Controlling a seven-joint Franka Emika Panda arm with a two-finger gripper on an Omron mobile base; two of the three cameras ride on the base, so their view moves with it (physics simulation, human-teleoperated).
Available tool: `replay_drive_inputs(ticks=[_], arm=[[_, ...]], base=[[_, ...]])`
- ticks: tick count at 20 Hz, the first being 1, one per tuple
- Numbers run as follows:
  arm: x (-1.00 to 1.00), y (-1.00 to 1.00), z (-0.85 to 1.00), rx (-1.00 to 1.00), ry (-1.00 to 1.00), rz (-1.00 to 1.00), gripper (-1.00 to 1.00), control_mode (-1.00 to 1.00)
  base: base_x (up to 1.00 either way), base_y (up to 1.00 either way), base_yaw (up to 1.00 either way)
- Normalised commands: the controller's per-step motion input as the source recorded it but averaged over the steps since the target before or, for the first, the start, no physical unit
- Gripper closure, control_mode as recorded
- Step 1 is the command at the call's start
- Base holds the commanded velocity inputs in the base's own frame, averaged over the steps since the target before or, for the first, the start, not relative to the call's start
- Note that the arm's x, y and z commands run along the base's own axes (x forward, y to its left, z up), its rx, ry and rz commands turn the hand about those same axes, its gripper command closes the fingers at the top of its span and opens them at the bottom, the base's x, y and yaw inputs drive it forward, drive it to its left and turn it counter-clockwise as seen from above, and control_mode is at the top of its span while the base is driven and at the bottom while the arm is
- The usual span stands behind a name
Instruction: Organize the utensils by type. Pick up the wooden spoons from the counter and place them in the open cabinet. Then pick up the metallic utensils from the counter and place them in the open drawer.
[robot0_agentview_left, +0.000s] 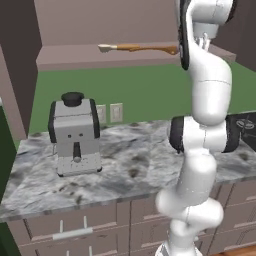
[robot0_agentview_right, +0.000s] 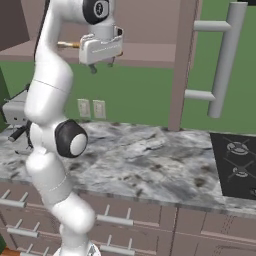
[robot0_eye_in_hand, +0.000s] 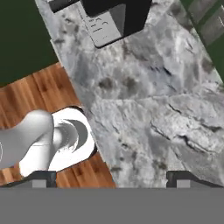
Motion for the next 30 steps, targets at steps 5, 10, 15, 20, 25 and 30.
replay_drive_inputs(ticks=[5, 10, 15, 20, 25, 30], arm=[[-0.58, 0.25, -0.96, -0.46, 0.97, -0.27, -1.00, -1.00], [-1.00, 0.47, -1.00, -0.48, 0.04, -0.26, -1.00, -1.00], [-1.00, 0.01, -0.91, -0.31, -0.94, 0.00, -1.00, -1.00], [-1.00, 0.11, -0.77, -0.22, -1.00, 0.02, -1.00, -1.00], [-0.34, 0.12, -0.74, 0.08, -0.59, 0.22, -1.00, -1.00], [0.00, 0.00, -0.09, 0.25, -0.13, 0.15, -1.00, -1.00]], base=[[0.00, 0.00, 0.00], [0.00, 0.00, 0.00], [0.00, 0.00, 0.00], [0.00, 0.00, 0.00], [0.00, 0.00, 0.00], [0.00, 0.00, 0.00]])
